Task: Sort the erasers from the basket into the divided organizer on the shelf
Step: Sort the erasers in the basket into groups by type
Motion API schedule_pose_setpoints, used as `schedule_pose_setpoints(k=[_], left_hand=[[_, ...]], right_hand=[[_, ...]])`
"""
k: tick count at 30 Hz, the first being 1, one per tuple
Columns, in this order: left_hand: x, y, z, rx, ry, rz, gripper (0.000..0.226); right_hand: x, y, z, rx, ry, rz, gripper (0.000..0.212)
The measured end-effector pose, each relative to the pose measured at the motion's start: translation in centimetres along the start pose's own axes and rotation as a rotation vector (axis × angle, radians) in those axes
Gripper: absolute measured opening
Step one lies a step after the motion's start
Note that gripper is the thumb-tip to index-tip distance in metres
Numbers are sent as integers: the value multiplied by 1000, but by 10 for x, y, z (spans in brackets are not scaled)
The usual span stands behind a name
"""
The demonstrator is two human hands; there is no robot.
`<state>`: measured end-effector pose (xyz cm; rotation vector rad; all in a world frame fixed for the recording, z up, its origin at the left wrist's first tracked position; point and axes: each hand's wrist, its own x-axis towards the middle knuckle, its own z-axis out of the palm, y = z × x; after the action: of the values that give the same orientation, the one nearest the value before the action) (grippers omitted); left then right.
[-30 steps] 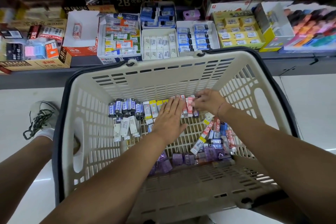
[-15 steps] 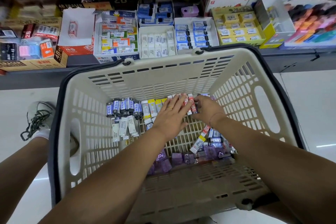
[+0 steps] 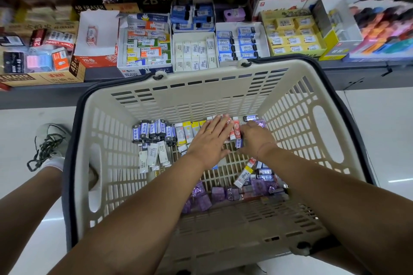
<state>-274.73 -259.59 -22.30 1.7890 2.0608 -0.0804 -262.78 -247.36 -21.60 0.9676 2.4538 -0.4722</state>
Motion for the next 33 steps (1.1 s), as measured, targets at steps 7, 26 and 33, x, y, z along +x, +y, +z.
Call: schedule_pose_setpoints(k=[7, 26, 33], left_hand=[[-1, 0, 1, -24, 27, 9, 79], [-167, -67, -141, -131, 821, -616, 25], [-191, -83, -119, -504, 591, -841, 52]], right_hand=[[-5, 11, -14, 41, -68, -45, 55], [2, -181, -17, 817, 99, -209, 45], [2, -219, -8, 724, 231, -286, 45]])
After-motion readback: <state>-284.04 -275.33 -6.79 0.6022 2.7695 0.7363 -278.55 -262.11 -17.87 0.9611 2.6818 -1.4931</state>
